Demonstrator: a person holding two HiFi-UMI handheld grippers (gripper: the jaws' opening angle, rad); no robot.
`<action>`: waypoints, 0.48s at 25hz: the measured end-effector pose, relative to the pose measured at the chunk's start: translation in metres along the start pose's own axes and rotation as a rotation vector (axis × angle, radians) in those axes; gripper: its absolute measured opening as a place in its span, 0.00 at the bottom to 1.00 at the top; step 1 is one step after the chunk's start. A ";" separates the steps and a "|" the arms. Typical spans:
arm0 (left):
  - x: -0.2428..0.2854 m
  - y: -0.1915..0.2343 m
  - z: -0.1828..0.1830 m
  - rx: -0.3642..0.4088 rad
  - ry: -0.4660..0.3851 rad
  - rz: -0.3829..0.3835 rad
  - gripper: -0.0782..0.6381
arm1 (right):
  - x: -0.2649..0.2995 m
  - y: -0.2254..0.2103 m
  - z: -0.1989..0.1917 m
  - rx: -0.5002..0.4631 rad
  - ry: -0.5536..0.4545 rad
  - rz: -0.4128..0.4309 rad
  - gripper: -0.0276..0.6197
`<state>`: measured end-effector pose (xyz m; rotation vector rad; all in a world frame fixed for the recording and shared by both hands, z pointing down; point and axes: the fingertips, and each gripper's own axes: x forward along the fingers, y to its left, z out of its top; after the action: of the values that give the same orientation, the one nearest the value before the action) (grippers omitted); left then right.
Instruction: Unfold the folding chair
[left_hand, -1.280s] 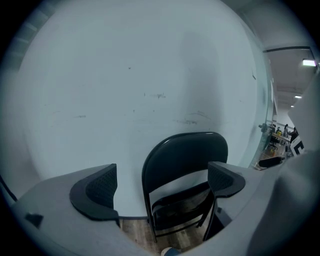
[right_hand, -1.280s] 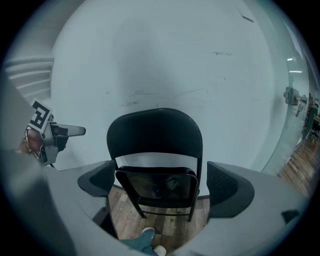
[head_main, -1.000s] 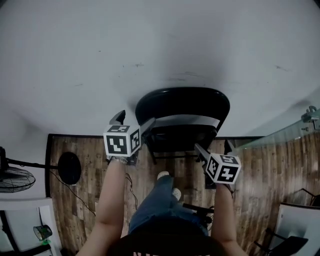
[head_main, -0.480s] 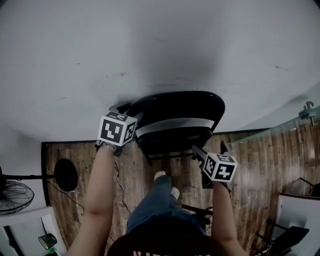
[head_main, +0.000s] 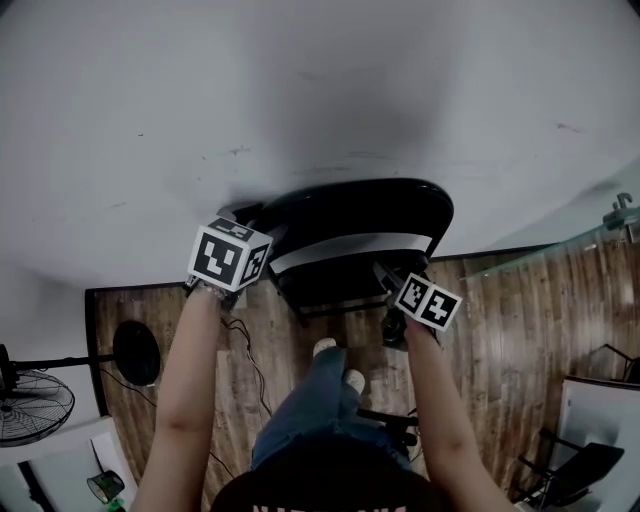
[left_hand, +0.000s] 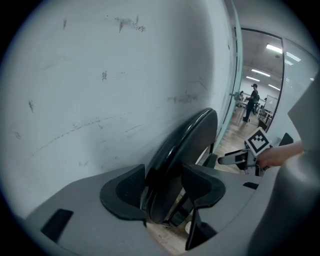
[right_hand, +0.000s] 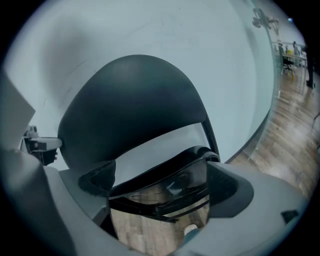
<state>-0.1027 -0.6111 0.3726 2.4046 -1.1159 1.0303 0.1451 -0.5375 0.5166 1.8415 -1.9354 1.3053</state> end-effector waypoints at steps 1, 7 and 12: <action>0.001 0.000 0.001 0.006 -0.003 -0.002 0.42 | 0.007 -0.003 0.000 0.041 -0.002 -0.005 0.92; 0.002 0.000 0.000 0.028 0.009 -0.019 0.42 | 0.050 -0.021 -0.012 0.247 -0.019 -0.014 0.91; 0.003 -0.001 0.000 0.051 0.023 -0.010 0.41 | 0.074 -0.021 -0.006 0.300 -0.040 -0.008 0.80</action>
<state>-0.1006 -0.6125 0.3751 2.4291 -1.0813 1.0924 0.1445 -0.5843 0.5781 2.0175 -1.8310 1.6443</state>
